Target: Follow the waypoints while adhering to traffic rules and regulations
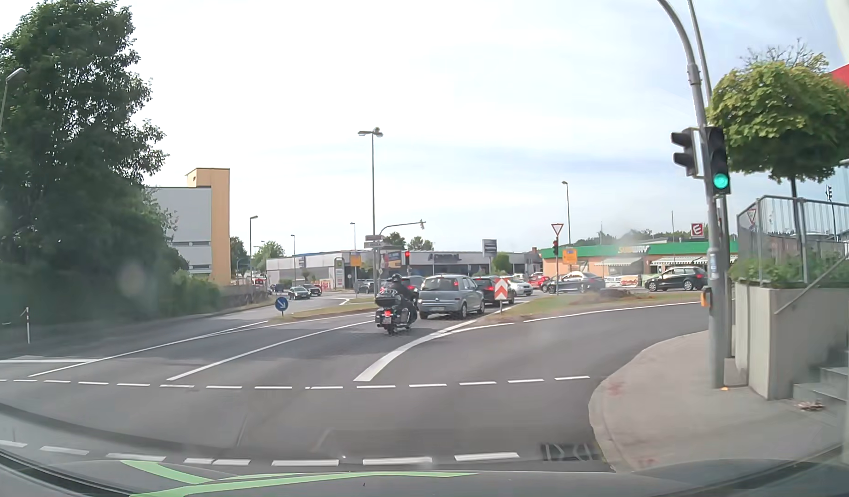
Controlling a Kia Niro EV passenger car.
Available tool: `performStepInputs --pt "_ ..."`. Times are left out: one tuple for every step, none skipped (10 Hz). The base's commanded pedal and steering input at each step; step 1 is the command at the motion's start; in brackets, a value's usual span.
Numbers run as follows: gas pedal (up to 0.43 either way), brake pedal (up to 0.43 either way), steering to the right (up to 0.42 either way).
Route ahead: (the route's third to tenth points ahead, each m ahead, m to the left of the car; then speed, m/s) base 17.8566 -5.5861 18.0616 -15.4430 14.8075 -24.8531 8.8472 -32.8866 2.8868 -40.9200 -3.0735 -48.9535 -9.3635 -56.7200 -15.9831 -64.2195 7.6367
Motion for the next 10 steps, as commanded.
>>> performStepInputs --pt "0.0 0.207 0.025" --pt "0.0 0.207 0.044" --pt "0.0 0.207 0.063" --pt "0.0 0.201 0.094" --pt "0.0 0.189 0.121" --pt "0.0 0.183 0.15" --pt "0.0 0.177 0.178" --pt "0.0 0.171 0.199" --pt "0.0 0.159 0.223" --pt "0.0 0.14 0.243"
